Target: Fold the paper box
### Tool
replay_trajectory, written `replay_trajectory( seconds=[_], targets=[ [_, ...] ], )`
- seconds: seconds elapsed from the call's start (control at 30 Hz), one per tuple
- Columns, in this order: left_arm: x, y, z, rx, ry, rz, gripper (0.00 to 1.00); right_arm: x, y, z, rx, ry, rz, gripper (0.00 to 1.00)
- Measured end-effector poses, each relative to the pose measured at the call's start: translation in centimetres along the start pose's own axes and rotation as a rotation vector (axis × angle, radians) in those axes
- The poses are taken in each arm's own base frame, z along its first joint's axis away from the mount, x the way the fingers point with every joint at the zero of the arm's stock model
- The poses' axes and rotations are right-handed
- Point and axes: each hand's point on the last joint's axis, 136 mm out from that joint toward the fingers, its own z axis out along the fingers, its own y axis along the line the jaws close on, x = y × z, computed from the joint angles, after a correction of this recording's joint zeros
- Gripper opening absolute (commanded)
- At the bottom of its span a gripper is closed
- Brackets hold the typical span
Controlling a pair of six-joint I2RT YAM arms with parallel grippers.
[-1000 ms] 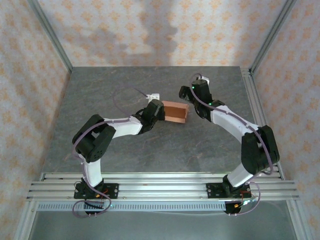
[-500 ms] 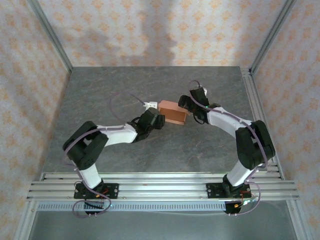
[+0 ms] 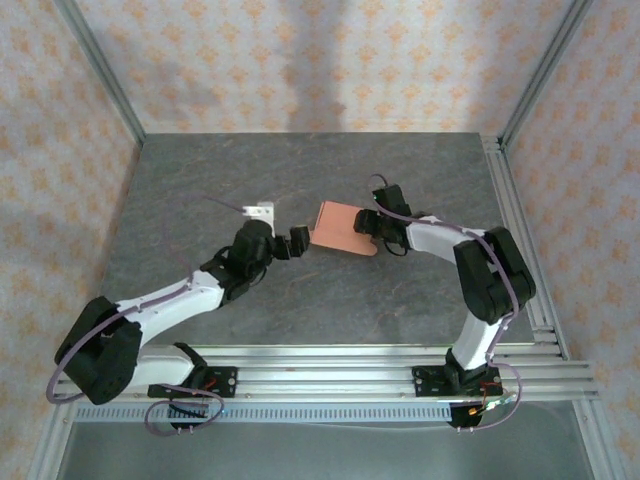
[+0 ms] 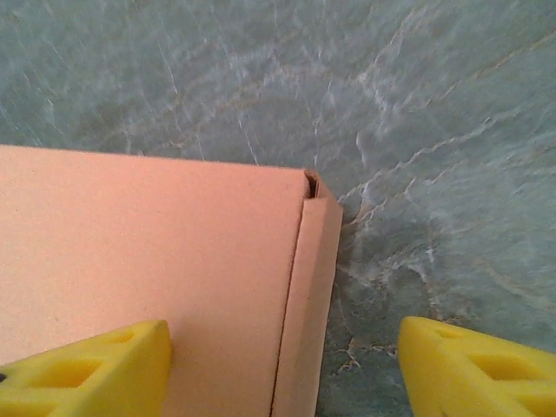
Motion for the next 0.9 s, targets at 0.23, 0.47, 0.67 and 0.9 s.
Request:
replay_trajectory(
  seconds=[0.23,0.47,0.67,0.9],
  targets=[
    [-3.5,0.4,3.2,-0.001,0.064,-0.122,0.99,-0.6,1.2,0.7,-0.093,0.011,-0.07,0.63],
    [-1.0,1.1,8.1,-0.017,0.219,-0.193,0.92,-2.4,4.3,2.7,-0.199,0.039,-0.194,0.64],
    [1.1,1.8,10.7,-0.03,0.319,-0.21,0.82,-4.2,5.7,2.9,-0.256,0.033,-0.246,0.76],
    [-0.3,2.6,13.6,0.019,0.353,-0.209,0.65,-4.7,5.8,0.8,-0.308,-0.002,-0.204,0.79]
  ],
)
